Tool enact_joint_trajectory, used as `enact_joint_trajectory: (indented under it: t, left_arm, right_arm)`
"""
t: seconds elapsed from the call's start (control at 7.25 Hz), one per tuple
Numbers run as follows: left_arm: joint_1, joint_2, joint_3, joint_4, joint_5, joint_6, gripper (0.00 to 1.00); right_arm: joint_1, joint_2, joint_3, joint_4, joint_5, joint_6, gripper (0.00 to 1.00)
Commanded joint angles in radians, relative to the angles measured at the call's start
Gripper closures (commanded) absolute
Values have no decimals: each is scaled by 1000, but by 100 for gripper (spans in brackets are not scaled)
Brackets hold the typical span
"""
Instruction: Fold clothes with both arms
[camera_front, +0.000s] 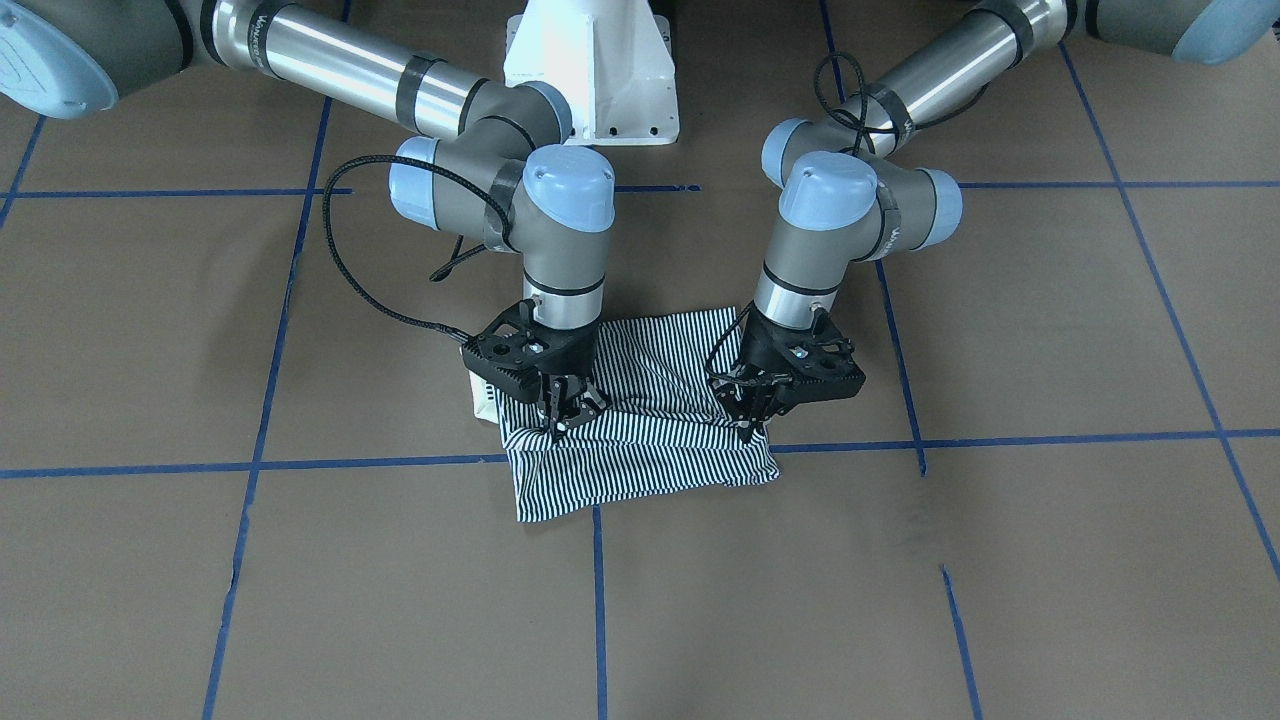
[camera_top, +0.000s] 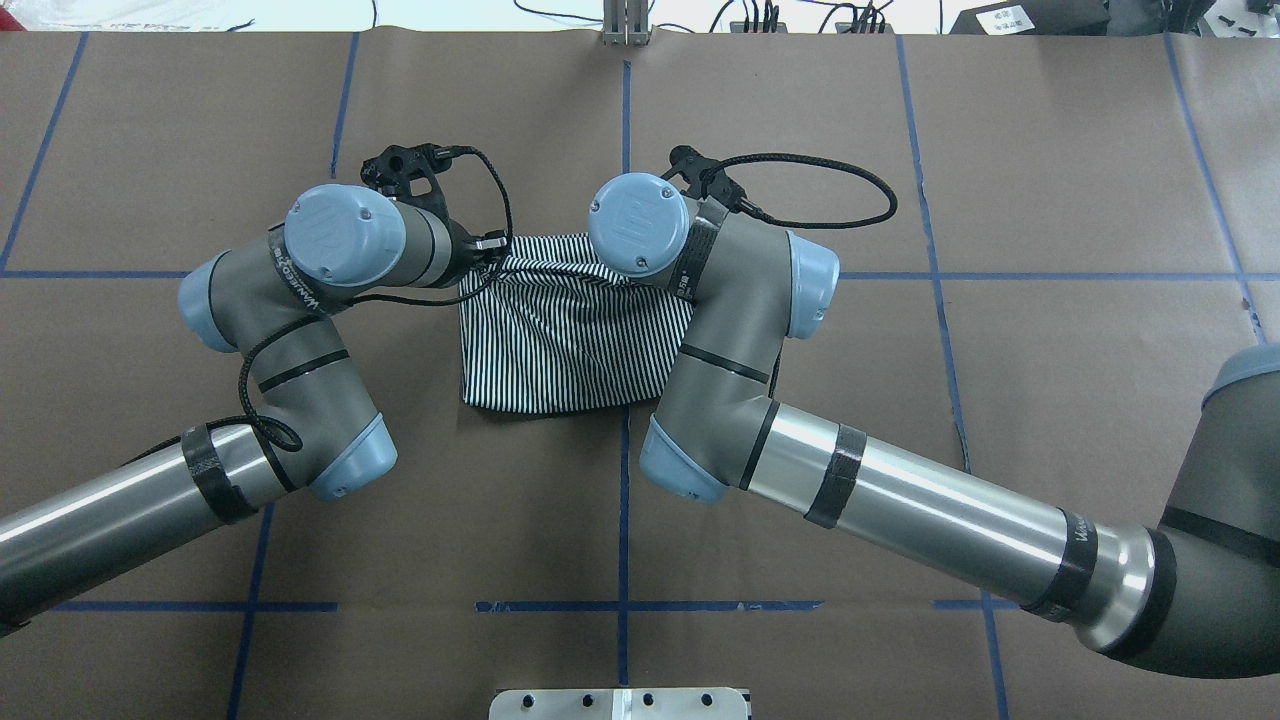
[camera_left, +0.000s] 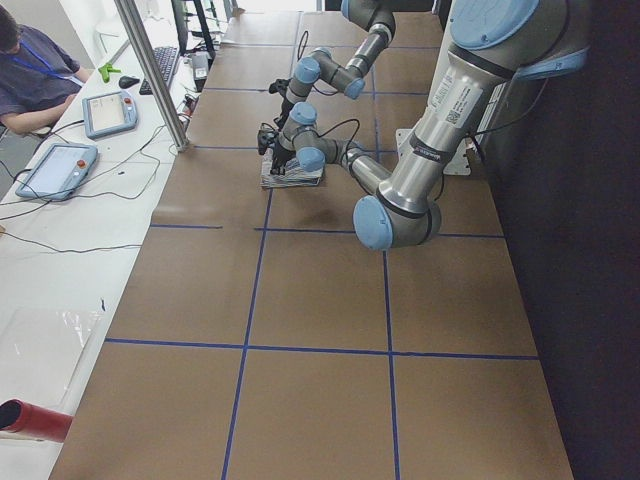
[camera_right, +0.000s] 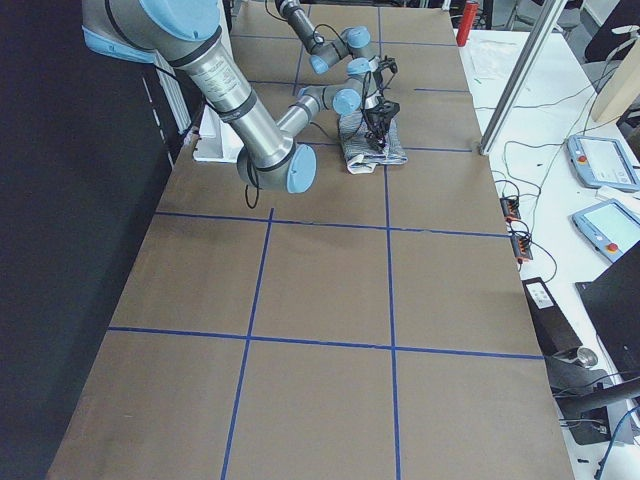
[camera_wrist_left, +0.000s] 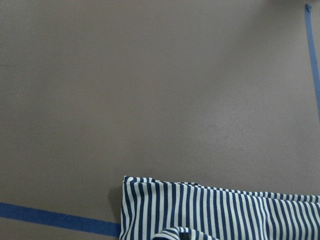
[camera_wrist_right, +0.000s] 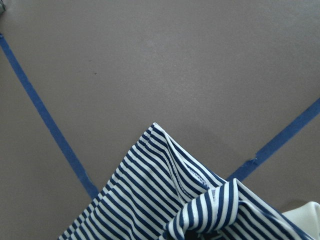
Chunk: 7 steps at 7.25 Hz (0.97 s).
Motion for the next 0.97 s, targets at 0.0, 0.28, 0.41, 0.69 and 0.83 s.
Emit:
enact_joint_trajectory:
  t: [0.0,0.28,0.41,0.69,0.83]
  left_arm:
    - [-10,9,-5,-64,-4,153,0]
    - [-116,41,-11,-83,-184,359,0]
    - [-167,66,-25,-84,-243,458,0]
    - [-175,69,-26,-84,-247,467,0]
    - [-175,68,-26,-84,-247,463,0]
  right_arm:
    - [7,3,-1,3,-2,-133,0]
    - [31,28,8,8,52,-262,0]
    - [17,29,17,6,52,-313,0]
    - [-45,7,36,6,15,-478,0]
    - [-81,-18,36,6,-44,-563,0]
